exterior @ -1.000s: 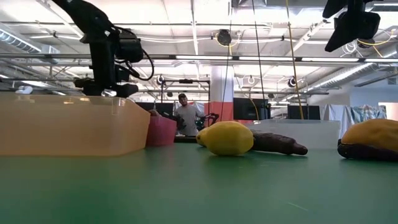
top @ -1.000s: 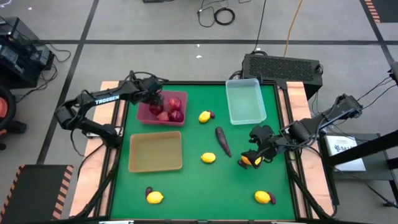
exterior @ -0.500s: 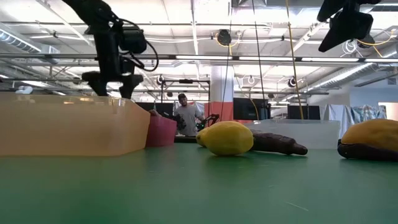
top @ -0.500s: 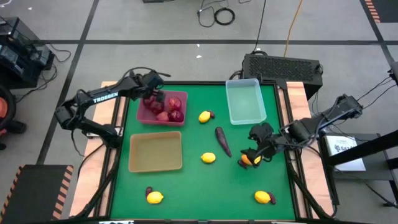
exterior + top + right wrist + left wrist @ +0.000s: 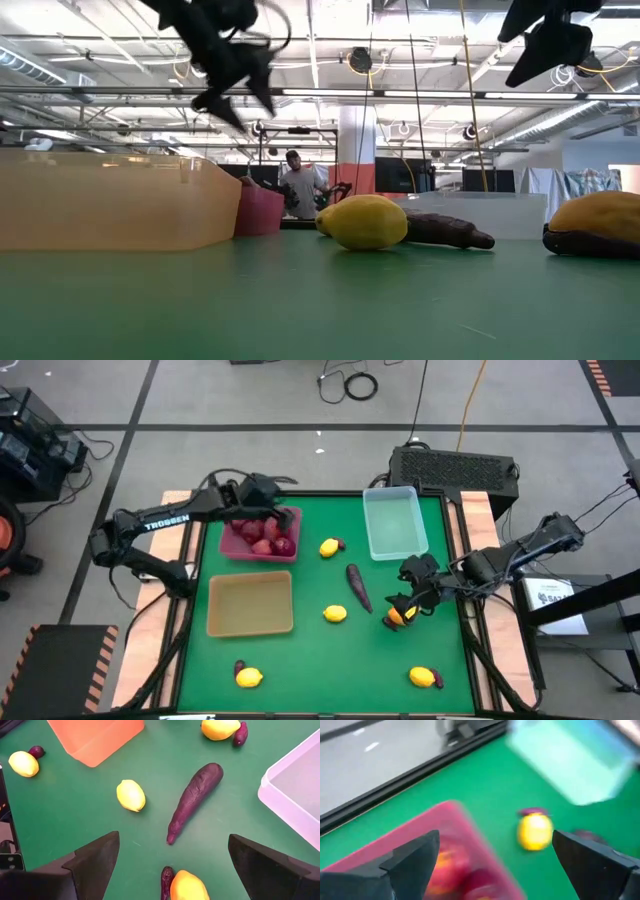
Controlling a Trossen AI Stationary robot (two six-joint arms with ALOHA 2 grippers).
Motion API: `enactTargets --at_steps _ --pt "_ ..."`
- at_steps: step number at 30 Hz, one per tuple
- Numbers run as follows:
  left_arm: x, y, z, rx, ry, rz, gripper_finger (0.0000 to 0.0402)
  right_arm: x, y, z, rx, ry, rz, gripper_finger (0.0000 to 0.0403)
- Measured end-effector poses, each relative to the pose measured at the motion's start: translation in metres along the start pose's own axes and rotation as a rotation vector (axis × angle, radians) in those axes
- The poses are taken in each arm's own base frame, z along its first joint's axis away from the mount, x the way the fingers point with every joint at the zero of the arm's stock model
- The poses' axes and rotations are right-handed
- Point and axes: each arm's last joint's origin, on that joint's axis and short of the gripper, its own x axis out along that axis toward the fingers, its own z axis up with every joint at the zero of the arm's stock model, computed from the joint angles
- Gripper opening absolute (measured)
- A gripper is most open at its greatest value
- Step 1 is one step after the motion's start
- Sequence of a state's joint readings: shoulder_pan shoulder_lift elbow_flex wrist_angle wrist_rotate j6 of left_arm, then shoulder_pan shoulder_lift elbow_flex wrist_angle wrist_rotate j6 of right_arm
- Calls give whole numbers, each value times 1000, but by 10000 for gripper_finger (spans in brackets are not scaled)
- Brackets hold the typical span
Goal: Sort produce into baskets
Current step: Put the eggplant into the orange bin
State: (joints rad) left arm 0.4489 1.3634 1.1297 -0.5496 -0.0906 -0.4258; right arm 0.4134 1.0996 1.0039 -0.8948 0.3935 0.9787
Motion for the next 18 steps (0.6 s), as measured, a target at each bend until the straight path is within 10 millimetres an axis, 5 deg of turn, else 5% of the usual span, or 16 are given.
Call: enactTargets --at_steps 9,18 --pt "-5 -85 -31 325 -52 -331 393 1 -1 1 10 -4 -1 363" --pt "38 -137 -71 425 -14 -420 393 1 0 3 21 -14 5 363"
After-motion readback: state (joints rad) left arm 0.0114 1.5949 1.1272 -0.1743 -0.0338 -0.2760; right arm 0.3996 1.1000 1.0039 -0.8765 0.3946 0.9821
